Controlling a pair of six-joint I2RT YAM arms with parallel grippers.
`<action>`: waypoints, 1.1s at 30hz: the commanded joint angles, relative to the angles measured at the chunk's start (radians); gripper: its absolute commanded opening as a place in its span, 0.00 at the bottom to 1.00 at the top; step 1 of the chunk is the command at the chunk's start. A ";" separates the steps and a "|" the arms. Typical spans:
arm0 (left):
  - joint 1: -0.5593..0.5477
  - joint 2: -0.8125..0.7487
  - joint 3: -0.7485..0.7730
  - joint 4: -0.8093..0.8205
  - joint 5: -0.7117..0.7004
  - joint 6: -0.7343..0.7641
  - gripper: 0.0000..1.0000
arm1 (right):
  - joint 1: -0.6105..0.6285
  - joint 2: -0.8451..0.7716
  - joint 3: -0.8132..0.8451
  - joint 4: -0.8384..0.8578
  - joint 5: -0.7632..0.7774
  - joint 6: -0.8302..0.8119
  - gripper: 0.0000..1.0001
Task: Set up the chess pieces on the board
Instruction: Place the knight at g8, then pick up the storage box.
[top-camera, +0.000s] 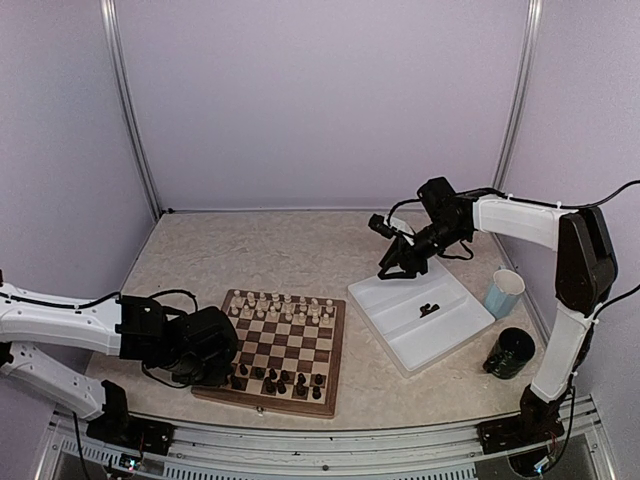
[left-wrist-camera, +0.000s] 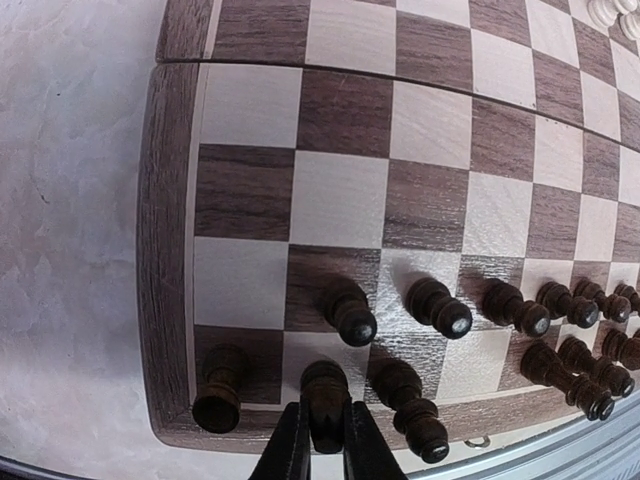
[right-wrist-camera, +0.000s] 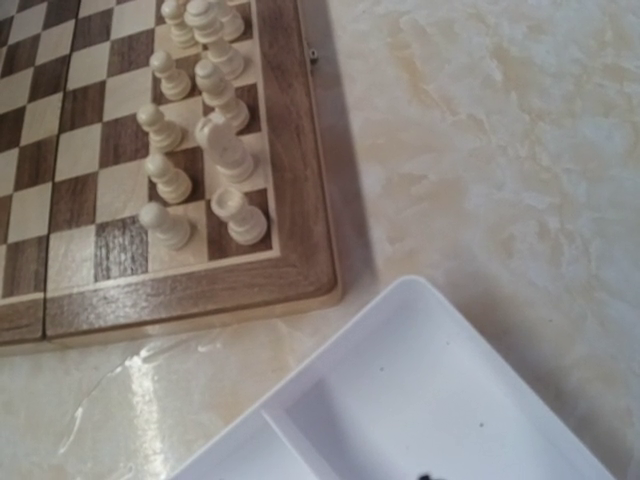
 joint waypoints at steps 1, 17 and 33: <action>0.007 0.019 0.018 0.014 0.000 0.021 0.14 | 0.004 -0.035 -0.008 0.007 -0.005 -0.008 0.42; -0.042 0.012 0.290 -0.252 -0.082 0.035 0.32 | -0.001 -0.028 0.075 -0.082 -0.001 -0.035 0.42; 0.308 0.388 0.830 0.396 -0.007 0.721 0.51 | -0.079 0.052 0.361 -0.274 0.264 -0.159 0.80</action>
